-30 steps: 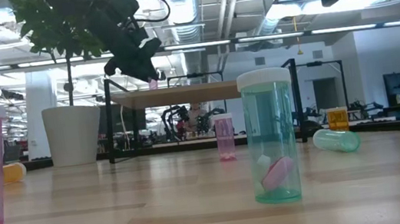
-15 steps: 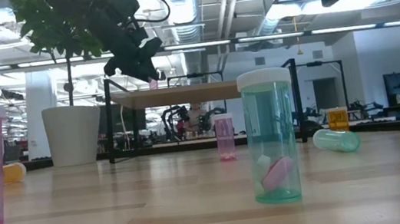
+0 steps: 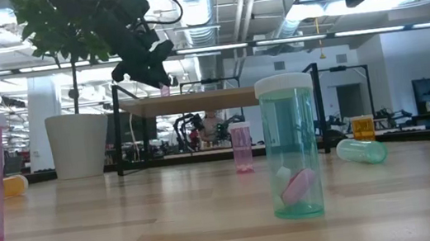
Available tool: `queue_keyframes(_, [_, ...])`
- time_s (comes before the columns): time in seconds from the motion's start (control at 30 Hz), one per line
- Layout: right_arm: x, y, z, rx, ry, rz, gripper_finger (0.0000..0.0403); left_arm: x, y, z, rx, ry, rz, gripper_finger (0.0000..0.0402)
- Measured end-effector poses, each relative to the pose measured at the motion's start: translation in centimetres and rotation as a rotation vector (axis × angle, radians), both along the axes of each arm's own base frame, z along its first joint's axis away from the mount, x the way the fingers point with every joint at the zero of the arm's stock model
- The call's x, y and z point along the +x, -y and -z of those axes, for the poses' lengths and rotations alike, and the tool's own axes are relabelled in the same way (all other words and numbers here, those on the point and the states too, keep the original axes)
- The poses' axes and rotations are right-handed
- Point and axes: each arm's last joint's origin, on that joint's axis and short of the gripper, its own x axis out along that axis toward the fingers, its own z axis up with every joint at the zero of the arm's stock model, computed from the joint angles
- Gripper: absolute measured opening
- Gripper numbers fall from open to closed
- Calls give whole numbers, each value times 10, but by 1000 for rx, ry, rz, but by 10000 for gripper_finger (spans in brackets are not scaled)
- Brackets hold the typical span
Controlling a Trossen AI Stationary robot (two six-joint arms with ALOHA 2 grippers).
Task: Pick and place medicine bottles onto shelf by color
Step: Put the top left pink pill bottle on the shelf, then put the top pink pill bottle aligned with the other pink pill bottle on the shelf
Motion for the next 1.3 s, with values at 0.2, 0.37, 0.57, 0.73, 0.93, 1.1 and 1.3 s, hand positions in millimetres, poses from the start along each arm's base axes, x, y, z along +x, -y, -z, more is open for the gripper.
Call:
queue_keyframes(0.2, [0,0,0,0,0,0,114,0,1,2,-13,-13,7,169])
queue_keyframes(0.37, [0,0,0,-1,0,0,114,-3,3,-1,-13,-18,18,196])
queue_keyframes(0.57, [0,0,0,-3,0,1,114,-10,9,-15,15,18,27,206])
queue_keyframes(0.73, [0,0,0,-3,0,1,114,-12,11,-18,20,19,52,206])
queue_keyframes(0.93, [0,0,-1,0,11,1,114,-12,11,-16,13,4,55,206])
queue_keyframes(1.1, [0,0,-1,0,11,1,114,-20,19,-29,49,20,73,206])
queue_keyframes(1.3, [0,0,-1,1,15,1,114,-39,53,-66,134,110,179,206])
